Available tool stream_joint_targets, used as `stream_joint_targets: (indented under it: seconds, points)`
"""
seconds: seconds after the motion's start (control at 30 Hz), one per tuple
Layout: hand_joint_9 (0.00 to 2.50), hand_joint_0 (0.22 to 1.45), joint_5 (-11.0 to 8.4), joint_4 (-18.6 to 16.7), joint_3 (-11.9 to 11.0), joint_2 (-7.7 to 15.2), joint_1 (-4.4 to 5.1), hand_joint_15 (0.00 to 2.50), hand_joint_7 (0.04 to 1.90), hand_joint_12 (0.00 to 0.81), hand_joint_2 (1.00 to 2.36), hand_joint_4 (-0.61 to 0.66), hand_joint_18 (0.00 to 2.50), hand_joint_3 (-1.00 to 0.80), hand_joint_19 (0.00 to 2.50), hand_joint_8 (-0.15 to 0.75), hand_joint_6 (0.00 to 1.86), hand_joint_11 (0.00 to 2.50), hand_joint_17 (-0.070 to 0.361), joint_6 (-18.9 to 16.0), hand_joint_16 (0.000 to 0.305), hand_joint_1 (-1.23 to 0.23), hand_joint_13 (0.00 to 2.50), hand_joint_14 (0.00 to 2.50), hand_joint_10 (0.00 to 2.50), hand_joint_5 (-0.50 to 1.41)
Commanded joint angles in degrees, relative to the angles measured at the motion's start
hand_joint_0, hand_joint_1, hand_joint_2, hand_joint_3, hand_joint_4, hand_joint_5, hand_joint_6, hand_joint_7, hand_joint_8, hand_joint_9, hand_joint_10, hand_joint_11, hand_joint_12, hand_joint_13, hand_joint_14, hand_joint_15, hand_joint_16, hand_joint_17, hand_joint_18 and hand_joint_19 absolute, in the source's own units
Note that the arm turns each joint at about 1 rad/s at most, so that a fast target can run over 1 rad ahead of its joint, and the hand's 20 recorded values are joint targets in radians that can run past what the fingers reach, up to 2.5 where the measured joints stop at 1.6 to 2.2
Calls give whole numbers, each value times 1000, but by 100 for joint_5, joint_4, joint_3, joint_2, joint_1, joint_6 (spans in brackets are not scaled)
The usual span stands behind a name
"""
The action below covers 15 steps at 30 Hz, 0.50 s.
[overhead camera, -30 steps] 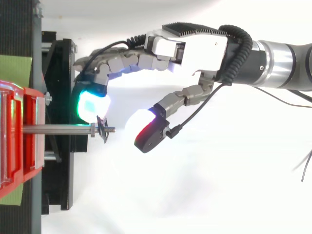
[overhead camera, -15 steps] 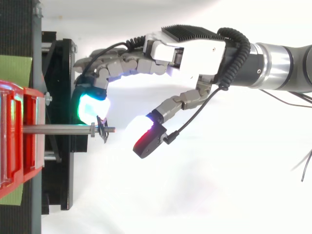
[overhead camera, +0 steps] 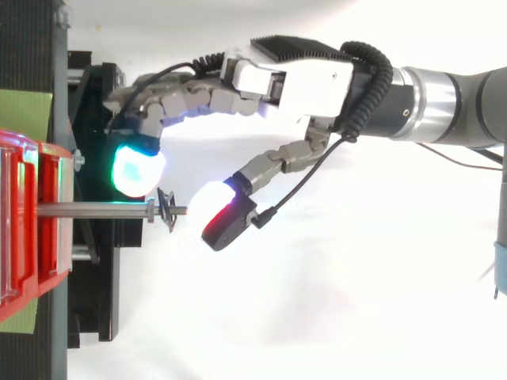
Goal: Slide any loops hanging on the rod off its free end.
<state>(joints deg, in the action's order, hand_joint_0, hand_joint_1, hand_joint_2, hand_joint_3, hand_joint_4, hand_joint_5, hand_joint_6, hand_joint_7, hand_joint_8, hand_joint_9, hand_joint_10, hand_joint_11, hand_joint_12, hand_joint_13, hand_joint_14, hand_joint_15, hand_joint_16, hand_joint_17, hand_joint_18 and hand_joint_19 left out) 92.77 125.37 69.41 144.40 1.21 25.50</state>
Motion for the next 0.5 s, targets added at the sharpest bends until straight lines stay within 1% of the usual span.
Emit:
stream_joint_targets:
  seconds: [0.0, 0.07, 0.2, 0.33, 0.47]
  points:
    - [493, 580, 4, -30, -33, 26, 28, 0, 1009, 324, 1003, 318, 274, -449, 64, 264, 503, 0, 115, 87, 51, -653, 321, 0, 0, -115]
    - [494, 580, -5, -57, -33, 26, 37, 0, 1014, 324, 1004, 319, 275, -448, 63, 264, 503, 0, 115, 166, 51, -652, 321, 0, 0, -115]
    - [494, 581, -13, -57, -33, 26, 107, 0, 1015, 325, 1003, 320, 275, -447, 64, 263, 503, 0, 115, 228, 51, -651, 323, 0, 0, -114]
    - [493, 582, 4, -30, -33, 26, 107, 0, 1034, 324, 1004, 319, 278, -444, 64, 263, 503, 0, 115, 201, 51, -648, 323, 0, 0, -110]
    - [498, 590, 4, -21, 11, 26, 107, 0, 1107, 323, 1005, 300, 278, -434, 72, 265, 503, 0, 115, 193, 51, -644, 326, 0, 0, -100]
